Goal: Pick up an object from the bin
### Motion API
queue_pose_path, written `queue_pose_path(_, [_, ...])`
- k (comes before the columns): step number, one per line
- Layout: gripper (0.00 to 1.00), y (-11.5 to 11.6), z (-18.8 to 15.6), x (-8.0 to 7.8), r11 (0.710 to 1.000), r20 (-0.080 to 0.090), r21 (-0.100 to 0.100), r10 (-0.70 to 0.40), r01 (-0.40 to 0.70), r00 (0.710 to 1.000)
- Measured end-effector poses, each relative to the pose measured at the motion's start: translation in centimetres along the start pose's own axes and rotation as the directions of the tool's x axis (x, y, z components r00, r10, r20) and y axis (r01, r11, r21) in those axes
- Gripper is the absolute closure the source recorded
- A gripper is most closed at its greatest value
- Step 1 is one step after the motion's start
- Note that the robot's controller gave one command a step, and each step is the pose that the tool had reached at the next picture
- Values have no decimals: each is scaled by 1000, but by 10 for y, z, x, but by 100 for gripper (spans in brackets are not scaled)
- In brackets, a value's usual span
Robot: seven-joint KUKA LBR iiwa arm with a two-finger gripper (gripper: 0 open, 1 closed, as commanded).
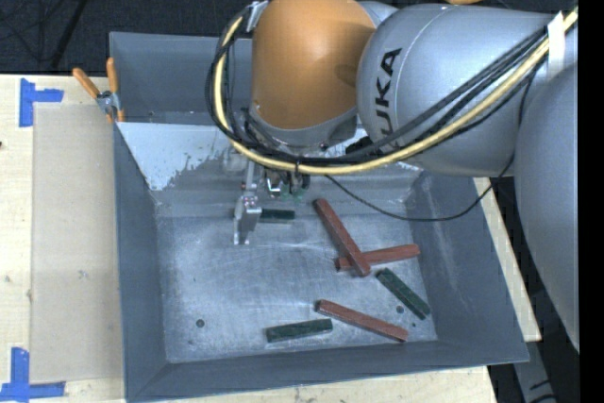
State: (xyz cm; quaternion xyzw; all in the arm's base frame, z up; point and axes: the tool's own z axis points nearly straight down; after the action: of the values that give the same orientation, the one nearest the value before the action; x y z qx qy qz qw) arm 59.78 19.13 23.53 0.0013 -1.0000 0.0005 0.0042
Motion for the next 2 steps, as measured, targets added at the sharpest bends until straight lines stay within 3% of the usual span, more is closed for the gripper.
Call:
queue_pose_path(1, [0,-1,-5,-2,1000,8,-1,4,-3,1000])
queue_pose_path(2, [0,-46,48,1,1000,12,-3,-8,8,1000])
